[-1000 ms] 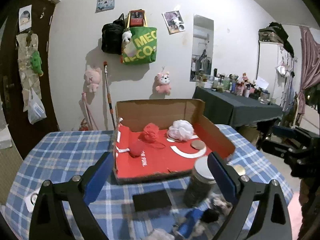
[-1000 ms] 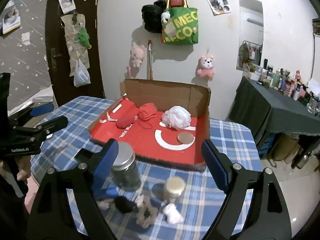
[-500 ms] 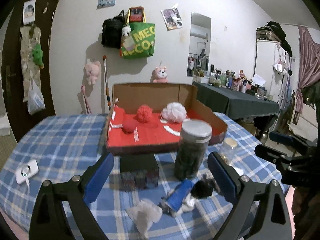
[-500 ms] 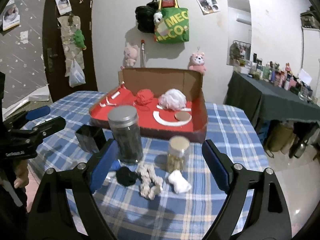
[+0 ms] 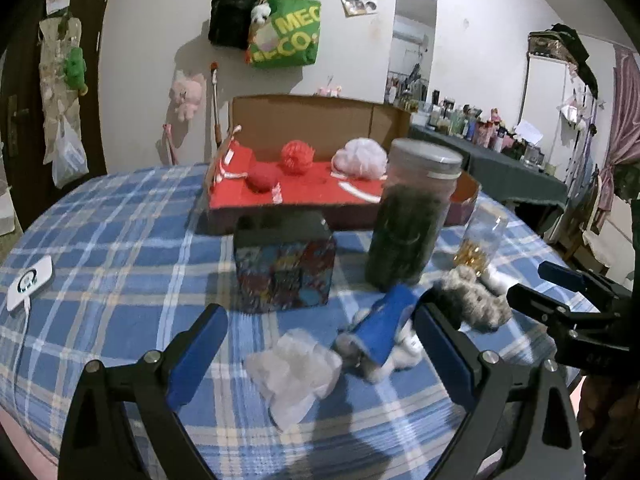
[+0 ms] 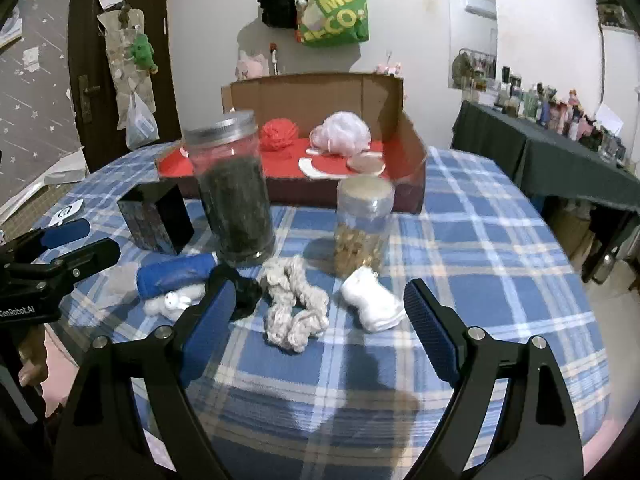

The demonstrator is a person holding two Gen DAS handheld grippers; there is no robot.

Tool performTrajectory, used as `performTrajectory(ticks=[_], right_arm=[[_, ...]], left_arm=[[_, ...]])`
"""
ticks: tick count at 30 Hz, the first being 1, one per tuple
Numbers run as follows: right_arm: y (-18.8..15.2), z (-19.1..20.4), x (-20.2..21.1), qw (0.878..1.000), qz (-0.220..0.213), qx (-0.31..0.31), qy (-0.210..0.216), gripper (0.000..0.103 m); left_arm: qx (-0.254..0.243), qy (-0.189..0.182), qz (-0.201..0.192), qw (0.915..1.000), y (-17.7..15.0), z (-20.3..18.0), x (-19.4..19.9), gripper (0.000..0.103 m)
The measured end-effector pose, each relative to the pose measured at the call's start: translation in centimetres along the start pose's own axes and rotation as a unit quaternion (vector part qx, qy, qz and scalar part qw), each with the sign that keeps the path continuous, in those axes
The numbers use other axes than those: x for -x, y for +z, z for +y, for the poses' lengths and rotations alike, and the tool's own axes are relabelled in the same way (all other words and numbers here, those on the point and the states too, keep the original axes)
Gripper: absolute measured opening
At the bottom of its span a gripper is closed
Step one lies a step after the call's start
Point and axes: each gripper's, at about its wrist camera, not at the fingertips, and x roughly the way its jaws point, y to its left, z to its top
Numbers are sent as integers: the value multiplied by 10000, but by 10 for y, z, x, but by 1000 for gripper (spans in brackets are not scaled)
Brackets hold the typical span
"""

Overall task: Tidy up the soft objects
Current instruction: 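Move both open tools back toward the items on the table, then grasp the white tissue with the left tool while the right tool grasps the cream crochet scrunchie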

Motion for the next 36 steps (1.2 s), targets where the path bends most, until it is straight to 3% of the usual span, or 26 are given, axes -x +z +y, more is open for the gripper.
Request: performTrajectory(ticks=[14,18,22,26,29,30,31,33,36], right_arm=[[-13,10,-23,9991,284,26,328,86],[-13,12,-27,9983,336,10,466,85],[-14,10,-32,9979,408,-22,508,68],[-14,10,-38,9972,495,-34,559,59],[-15,8,-42,9972,523,-18,543,41],[-15,6,-43,9969,533,-42,574,32],[-15,5,-44,9965,554,-76,619,32],[-15,2,-43,9964,517,-116,667,30],[-12,0,-36,9972,385,-97,628,30]], left_arm=[[36,131,403,9991,-19,22,-11,96],[-51,96,526,9986,-22,24,-14,91],[-103,91,646,9978,-25,25,-20,90],[-149,78,774,9969,-27,27,-28,84],[-264,83,745,9968,-26,26,-29,60],[-278,64,745,9968,-25,26,-30,46],[-288,33,760,9967,-23,26,-30,32],[-314,-6,776,9965,-20,26,-30,19],[-372,-16,703,9968,-15,22,-26,18]])
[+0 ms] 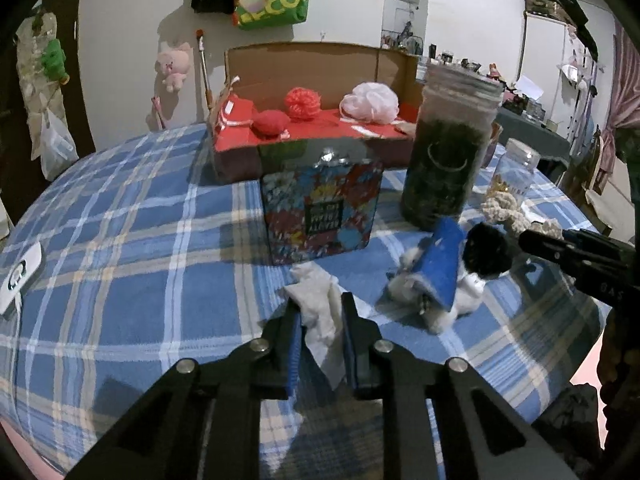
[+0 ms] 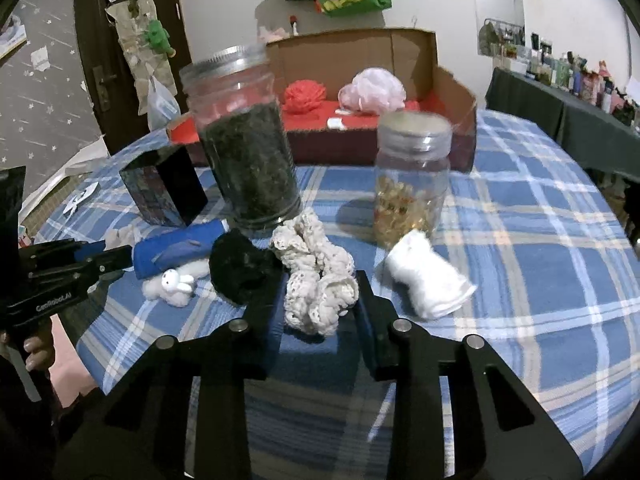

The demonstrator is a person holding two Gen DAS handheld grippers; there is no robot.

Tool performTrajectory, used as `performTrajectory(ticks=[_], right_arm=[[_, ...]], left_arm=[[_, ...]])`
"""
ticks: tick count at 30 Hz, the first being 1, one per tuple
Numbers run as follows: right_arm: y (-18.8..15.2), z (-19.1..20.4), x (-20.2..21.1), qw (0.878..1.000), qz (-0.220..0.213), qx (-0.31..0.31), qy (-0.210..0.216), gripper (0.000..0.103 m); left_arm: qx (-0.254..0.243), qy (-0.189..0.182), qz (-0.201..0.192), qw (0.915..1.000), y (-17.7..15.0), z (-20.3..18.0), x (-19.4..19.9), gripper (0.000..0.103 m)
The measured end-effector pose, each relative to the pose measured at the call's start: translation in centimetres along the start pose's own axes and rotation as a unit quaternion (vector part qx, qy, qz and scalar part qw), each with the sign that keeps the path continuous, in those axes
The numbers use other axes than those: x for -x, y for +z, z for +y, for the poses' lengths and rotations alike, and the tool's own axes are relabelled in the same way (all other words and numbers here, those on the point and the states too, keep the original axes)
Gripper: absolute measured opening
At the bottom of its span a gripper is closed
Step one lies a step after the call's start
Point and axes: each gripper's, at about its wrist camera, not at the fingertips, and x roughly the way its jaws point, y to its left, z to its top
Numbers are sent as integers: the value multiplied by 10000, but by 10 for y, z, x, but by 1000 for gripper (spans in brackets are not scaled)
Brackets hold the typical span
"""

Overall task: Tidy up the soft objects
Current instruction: 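Grasp the white tissue with the left tool while the right tool grasps the cream crochet scrunchie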

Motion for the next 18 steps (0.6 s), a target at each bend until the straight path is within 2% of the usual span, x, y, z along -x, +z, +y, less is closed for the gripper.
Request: performTrajectory(ticks=[6,9,18], right_arm=[[6,0,14,9999,-133,26,87,30],[7,1,18,9997,-163,67,157,30],[9,6,19,9993,-180,151,276,30]], left_arm=[[-143,-195,-267,9994,13,-12,16,18],[-198,-410,-406,9981,22,-19,23,18],[-302,-948,-356,9944,38,-41,11,18]])
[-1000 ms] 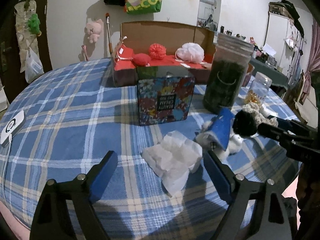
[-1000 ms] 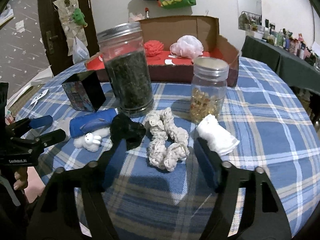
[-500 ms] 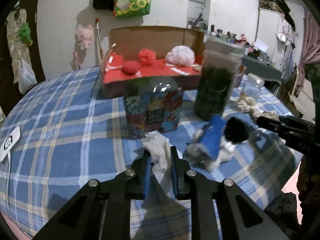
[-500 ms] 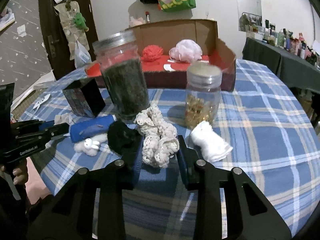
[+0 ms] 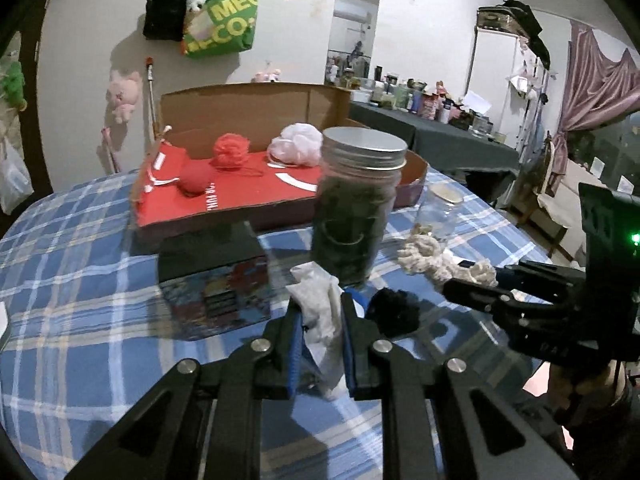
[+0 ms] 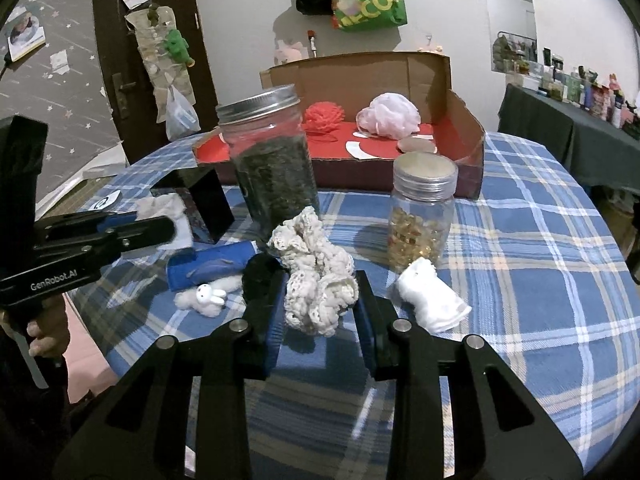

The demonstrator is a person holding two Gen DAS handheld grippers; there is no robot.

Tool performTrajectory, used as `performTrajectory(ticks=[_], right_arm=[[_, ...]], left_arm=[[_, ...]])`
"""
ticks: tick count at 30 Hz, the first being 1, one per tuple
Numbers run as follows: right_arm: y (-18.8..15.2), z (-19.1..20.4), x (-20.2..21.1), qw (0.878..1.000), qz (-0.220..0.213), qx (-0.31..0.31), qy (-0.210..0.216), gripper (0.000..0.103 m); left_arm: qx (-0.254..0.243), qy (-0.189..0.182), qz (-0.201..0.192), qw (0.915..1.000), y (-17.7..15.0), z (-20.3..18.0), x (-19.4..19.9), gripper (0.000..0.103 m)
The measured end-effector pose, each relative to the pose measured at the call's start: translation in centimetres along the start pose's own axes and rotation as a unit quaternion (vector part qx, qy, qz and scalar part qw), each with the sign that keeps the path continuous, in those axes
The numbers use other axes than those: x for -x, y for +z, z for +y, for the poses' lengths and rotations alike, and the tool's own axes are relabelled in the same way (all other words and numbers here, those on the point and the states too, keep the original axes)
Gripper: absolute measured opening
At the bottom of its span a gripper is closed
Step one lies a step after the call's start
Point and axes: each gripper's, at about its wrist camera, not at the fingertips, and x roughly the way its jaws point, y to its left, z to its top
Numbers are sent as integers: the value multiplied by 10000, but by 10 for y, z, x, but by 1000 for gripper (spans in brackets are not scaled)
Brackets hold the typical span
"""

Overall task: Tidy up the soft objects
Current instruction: 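Grasp the white tissue with the left tool while the right tool grasps the cream crochet scrunchie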

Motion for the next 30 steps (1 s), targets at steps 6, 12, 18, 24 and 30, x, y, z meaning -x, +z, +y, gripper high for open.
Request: performTrajectory(ticks=[6,12,18,24,30], right_arm=[[0,1,-1,10000,1,28,29,30],[1,4,-2,10000,7,65,57,30],[0,3,-2,10000,6,52,33,30],[-1,-8,5,10000,-2,-24,-57,30],[-3,-28,14,9996,-28,-184,-192,30]], left_arm=[[37,-200,68,9998,5,-4,-9,18],[73,-211,134,9997,4,-5,-13,18],[221,-132,115,9996,0,5,-7,18],[416,64,125,9990,-7,25,5,18],[600,326,148,9976,-15,46,14,18]])
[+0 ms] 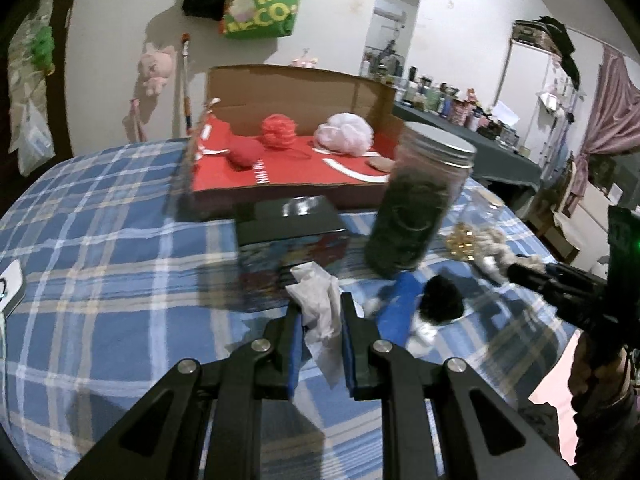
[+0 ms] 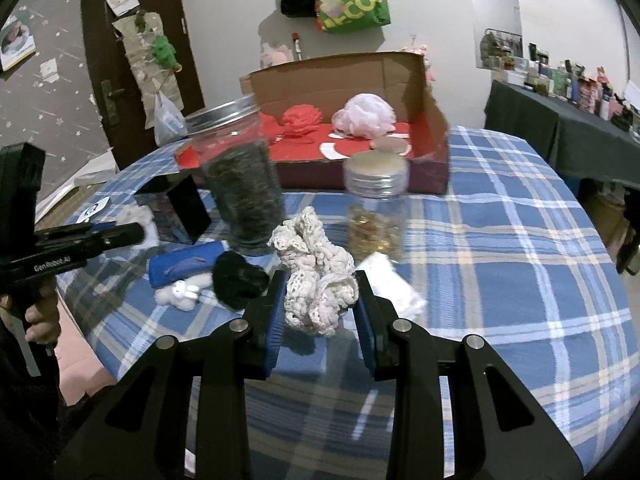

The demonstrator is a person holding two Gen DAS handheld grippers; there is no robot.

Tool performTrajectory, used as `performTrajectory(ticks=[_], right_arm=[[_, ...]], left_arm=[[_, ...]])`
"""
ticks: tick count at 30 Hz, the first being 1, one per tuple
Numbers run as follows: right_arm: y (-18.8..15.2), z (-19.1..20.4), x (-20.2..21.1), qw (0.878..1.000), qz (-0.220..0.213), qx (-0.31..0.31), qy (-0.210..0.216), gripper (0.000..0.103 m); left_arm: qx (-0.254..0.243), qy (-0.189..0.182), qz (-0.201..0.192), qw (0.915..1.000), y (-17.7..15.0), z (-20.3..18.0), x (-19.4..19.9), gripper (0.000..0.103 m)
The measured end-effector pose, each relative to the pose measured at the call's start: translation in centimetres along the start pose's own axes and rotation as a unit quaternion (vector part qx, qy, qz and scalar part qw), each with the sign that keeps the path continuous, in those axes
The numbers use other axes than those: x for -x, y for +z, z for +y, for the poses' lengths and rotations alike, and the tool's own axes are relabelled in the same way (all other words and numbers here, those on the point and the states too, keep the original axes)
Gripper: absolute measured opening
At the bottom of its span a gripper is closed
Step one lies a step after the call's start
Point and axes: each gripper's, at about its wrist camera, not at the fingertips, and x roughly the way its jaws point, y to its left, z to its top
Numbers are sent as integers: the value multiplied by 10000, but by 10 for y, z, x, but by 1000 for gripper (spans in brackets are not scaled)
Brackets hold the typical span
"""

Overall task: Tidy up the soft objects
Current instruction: 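Grasp the white tissue with the left tool while the right tool grasps the cream crochet scrunchie, then carry the white tissue and crochet scrunchie into the box with both tools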

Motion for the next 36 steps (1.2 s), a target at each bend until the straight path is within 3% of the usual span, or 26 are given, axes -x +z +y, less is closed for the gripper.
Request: performTrajectory(ticks=[14,29,36], right_arm=[[-2,-37,12,9993,29,-259,-258,30],[29,-73,-4,9976,237,-69,-648,30],[52,-83,-21,9983,359,29,-458,30]], left_arm=[[149,479,22,9987,3,49,8,18],[-261,273,296,9988,42,73,-25,18],[-403,163,352,9984,69,80,-38,18]])
